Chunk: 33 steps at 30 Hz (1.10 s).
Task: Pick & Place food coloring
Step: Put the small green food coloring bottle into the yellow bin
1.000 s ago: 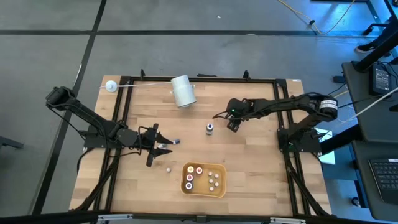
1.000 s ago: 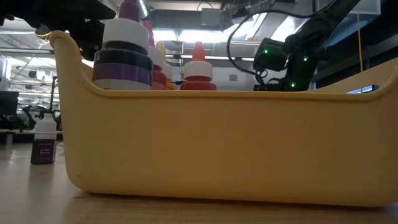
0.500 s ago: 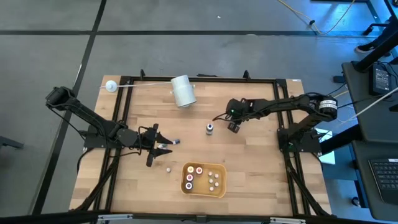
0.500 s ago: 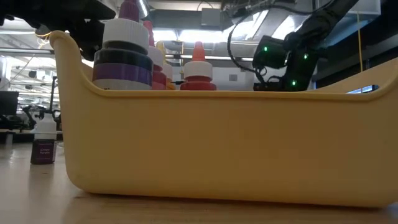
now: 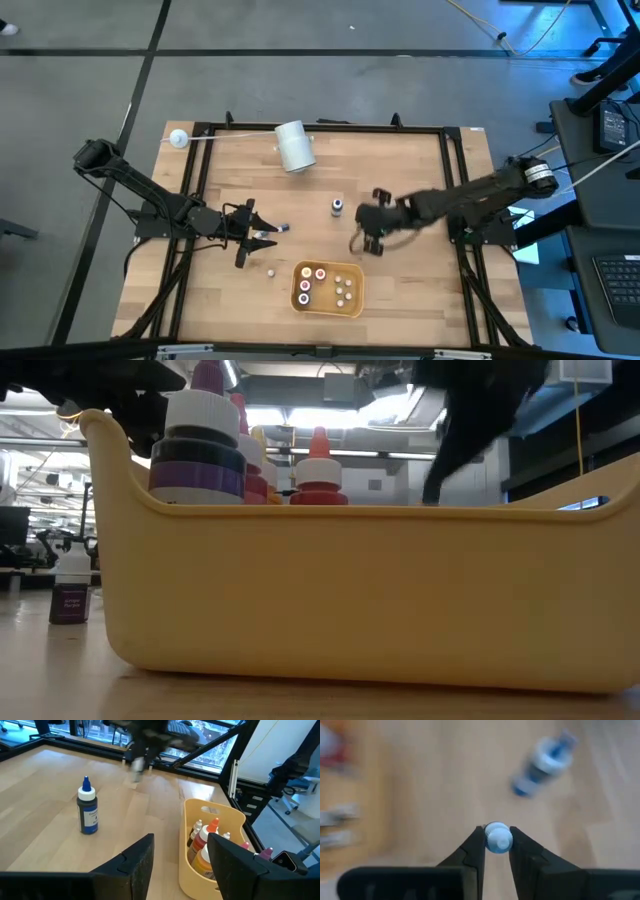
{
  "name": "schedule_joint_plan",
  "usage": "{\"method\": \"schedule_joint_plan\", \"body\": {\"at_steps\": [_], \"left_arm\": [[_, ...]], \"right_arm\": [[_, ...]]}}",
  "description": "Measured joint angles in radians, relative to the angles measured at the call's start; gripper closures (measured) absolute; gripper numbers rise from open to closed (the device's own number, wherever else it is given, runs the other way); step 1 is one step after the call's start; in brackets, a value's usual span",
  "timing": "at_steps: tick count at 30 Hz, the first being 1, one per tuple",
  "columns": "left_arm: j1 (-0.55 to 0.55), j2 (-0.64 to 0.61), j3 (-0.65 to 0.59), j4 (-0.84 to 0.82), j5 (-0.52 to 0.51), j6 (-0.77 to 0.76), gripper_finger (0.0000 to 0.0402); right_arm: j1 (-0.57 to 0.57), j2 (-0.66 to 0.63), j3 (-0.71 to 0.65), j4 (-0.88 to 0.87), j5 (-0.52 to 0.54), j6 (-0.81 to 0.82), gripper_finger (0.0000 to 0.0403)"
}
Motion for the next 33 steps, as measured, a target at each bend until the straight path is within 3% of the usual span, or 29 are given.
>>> {"method": "schedule_joint_plan", "body": {"at_steps": [6,12,24,33], "left_arm": [[0.000,0.000,0.000,0.000,0.000,0.000,0.0224],[0.000,0.000,0.000,0.000,0.000,0.000,0.0224],[0.000,0.000,0.000,0.000,0.000,-0.008,0.0226],[-0.001,0.000,0.000,0.000,0.003,-0.009,0.0222]], "right_arm": [[0.213,0.034,0.127,-0.006,0.069,0.087,0.0332],[0.319,0.148,0.224,0.014,0.075,0.120,0.0332],[0.370,0.474,0.453,0.017,0.051,0.067,0.0331],[0.345,0.547,0.495,0.025,-0.002,0.036,0.0330]]}}
